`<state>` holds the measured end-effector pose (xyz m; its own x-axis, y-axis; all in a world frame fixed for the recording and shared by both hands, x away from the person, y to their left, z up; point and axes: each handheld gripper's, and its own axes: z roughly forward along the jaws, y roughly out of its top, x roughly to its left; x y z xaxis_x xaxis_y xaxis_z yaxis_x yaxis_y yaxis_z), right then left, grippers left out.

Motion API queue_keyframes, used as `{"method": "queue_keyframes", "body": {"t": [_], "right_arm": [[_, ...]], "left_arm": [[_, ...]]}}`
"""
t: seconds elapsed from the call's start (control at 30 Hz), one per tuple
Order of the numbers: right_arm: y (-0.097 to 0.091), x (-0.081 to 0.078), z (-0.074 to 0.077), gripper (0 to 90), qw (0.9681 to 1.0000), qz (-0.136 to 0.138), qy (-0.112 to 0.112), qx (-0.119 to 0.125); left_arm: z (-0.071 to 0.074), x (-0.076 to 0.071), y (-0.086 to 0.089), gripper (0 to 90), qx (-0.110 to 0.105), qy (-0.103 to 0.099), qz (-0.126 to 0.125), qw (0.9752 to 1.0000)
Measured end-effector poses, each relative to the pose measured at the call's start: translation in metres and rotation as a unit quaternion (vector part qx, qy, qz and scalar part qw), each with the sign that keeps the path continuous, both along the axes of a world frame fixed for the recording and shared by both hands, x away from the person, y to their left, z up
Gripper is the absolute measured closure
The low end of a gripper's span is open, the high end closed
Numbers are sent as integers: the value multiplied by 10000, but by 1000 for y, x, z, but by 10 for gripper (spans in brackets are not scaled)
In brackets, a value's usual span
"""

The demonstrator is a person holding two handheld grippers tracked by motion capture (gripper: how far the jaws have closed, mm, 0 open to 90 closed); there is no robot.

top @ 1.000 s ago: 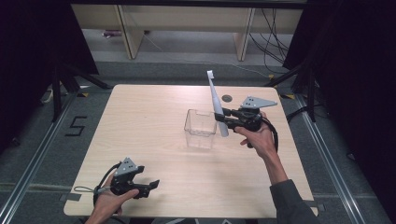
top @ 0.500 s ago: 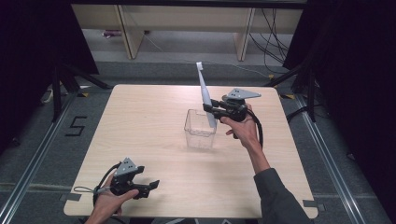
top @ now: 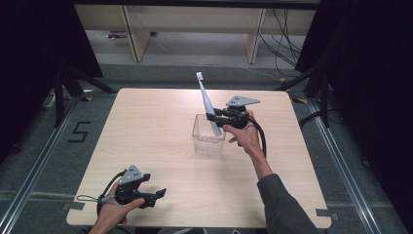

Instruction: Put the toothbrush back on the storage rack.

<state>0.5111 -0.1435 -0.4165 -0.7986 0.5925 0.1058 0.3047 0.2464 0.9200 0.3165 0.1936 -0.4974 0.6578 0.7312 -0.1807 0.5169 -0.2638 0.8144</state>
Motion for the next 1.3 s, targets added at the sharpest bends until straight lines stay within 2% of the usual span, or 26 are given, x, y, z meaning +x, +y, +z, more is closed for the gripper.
{"method": "queue_keyframes", "body": {"t": [0.07, 0.1, 0.27, 0.3, 0.37, 0.4, 0.47, 0.5, 0.57, 0.6, 0.73, 0.77, 0.87, 0.9, 0.93, 1.03, 1.07, 1.13, 1.17, 1.3], "right_arm": [[1, 0, -1, 662, 10000, -36, -51, -47], [5, -1, -3, 662, 10000, -36, 43, -74], [9, 0, -6, 662, 9998, 21, 93, -164], [10, 1, -8, 661, 9996, 42, 76, -273], [12, 0, -9, 662, 9996, 41, 98, -274], [12, 0, -9, 661, 9990, 15, 83, -436], [13, 0, -10, 662, 9990, 33, 107, -430], [14, 2, -11, 662, 9989, 46, 14, -460], [14, 2, -11, 662, 9987, 72, -22, -508], [14, 2, -12, 661, 9985, 83, 73, -540], [16, 2, -14, 661, 9985, -9, 98, -533], [16, 2, -14, 662, 9978, 46, 136, -653], [16, 3, -15, 661, 9974, 70, 75, -714], [18, 1, -16, 661, 9971, 7, 242, -718], [17, 3, -16, 661, 9967, 90, 150, -788], [19, 3, -17, 661, 9962, 149, 197, -833], [19, 2, -16, 661, 9953, 53, 164, -954], [19, 1, -17, 661, 9953, 80, 218, -943], [20, 3, -17, 661, 9947, 134, 128, -1013], [21, 2, -18, 661, 9945, 71, 244, -1011]], "left_arm": [[0, 0, 0, 155, -2, 1, 1, 10000], [0, 0, 0, 155, -2, -4, 4, 10000], [1, 0, 0, 155, 22, 21, -5, 10000], [1, 0, 0, 155, 58, 16, -10, 10000], [1, 0, 0, 155, 60, 15, -14, 10000], [0, 0, 0, 155, 9, -6, -14, 10000], [0, 0, 0, 155, 13, -5, -22, 10000], [0, 0, 0, 155, 8, -11, -31, 10000], [0, 0, 0, 155, 6, -6, -33, 10000], [0, 0, 0, 155, 28, 8, -32, 10000], [0, 0, 0, 155, 10, -10, -31, 10000], [0, 0, 0, 155, 11, -8, -33, 10000], [0, -1, 0, 155, 32, 12, -37, 10000], [0, 0, 0, 155, 9, -13, -32, 10000], [0, 0, 0, 155, 11, -12, -32, 10000], [0, 0, 0, 155, 18, -10, -37, 10000], [0, 0, 0, 155, 16, -11, -39, 10000], [0, 0, 0, 155, 11, -12, -35, 10000], [0, 0, 0, 155, 7, -12, -32, 10000], [0, 0, 0, 155, 16, -8, -38, 10000]]}}
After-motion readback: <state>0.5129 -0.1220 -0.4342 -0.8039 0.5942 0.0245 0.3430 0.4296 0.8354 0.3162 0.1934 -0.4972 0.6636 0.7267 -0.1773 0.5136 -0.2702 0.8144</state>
